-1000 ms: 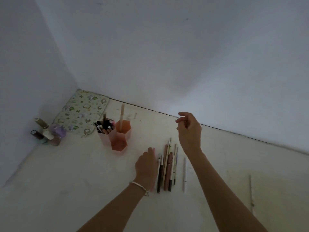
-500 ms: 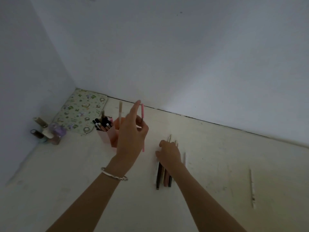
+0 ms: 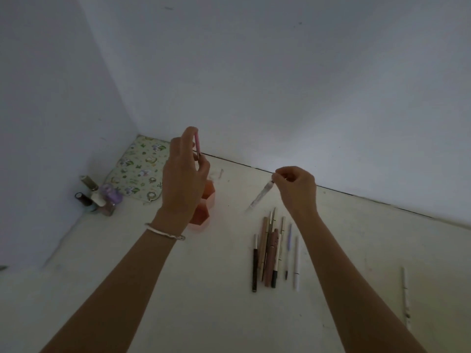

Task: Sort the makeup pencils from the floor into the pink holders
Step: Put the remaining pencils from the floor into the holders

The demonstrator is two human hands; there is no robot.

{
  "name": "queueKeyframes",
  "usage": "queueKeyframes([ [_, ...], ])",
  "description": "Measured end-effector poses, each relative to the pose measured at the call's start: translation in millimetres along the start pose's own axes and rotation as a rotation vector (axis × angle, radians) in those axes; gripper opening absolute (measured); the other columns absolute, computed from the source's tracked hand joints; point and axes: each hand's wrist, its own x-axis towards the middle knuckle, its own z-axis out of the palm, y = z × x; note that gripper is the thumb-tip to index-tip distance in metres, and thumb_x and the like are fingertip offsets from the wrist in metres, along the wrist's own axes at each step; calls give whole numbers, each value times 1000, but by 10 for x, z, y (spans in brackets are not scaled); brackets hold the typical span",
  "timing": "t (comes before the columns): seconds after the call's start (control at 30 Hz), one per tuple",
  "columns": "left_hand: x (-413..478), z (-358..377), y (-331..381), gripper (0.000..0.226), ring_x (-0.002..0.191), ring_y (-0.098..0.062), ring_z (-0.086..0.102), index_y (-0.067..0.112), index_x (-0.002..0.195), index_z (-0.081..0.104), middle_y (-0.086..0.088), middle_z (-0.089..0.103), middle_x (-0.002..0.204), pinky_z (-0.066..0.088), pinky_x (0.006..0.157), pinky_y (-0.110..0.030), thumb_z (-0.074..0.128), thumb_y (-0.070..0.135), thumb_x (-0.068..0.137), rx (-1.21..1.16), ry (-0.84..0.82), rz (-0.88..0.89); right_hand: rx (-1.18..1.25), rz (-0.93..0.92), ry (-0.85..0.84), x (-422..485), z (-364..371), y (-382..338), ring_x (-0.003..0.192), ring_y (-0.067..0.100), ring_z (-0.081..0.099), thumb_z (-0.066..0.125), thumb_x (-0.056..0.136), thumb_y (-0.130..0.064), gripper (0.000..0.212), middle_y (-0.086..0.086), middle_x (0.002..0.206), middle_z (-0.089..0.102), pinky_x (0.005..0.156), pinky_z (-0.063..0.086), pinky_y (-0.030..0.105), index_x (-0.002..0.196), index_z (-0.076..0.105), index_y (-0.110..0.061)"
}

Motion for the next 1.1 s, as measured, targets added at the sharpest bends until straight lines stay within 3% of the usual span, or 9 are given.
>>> queueKeyframes([
  [0.1,7,63,-59,37,70,-17,61,17,120,44,-4,55,99,56,60,-32,63,11,89,186,-50,8,77,-21,68,8,-47,-105,49,-5,50,68,82,-17,6,-9,69,66,50,39,8,87,72,-17],
  [0.23,-46,50,-118,34,97,-27,60,14,117,56,-7,65,105,44,86,-40,60,19,83,444,-69,20,166,-28,93,-36,-17,-192,62,2,57,68,83,-16,8,-7,76,69,63,47,19,90,72,-16],
  [0.43,9,-279,-42,48,101,-25,55,14,122,52,-5,62,108,41,91,-39,55,7,75,277,76,-60,291,-120,65,-108,443,-350,77,10,66,68,87,-14,9,-2,87,71,74,55,21,97,70,-13],
  [0.63,-82,-459,28,48,97,-20,57,13,123,52,-3,60,106,49,89,-41,57,-1,77,93,72,-136,112,-334,-89,-314,1021,-205,83,10,62,63,90,-6,11,-1,97,64,78,53,21,99,65,-12],
  [0.73,-169,-455,67,43,92,-14,55,14,120,53,0,59,106,49,82,-31,58,-1,80,85,65,-146,-26,-397,-196,-374,1109,-130,84,13,62,62,92,-9,21,3,105,64,82,55,27,112,68,-9],
  [0.8,-281,-390,137,34,84,-10,55,16,113,55,4,58,101,48,74,-21,58,1,83,37,62,-108,-2,-461,-104,-355,1017,-161,79,7,62,62,91,-9,23,2,105,64,77,51,16,114,67,-10],
  [0.93,-718,54,339,14,70,-5,53,21,90,54,8,55,81,44,60,-13,61,10,85,22,-280,-124,179,-351,144,-150,513,-277,69,1,58,54,84,-3,30,-4,91,66,65,44,10,106,65,-19],
  [1.03,-1132,515,380,19,83,-13,63,17,104,56,2,64,91,53,71,-24,60,26,87,137,-716,-336,202,-255,137,-77,156,-237,63,0,54,51,84,0,32,-8,84,66,58,43,12,103,64,-22],
  [1.1,-1327,738,370,28,93,-22,64,15,110,53,-4,65,102,54,81,-32,58,31,89,211,-862,-419,163,-216,121,-83,-14,-152,59,0,51,51,86,1,29,-7,83,66,55,41,12,102,65,-20],
])
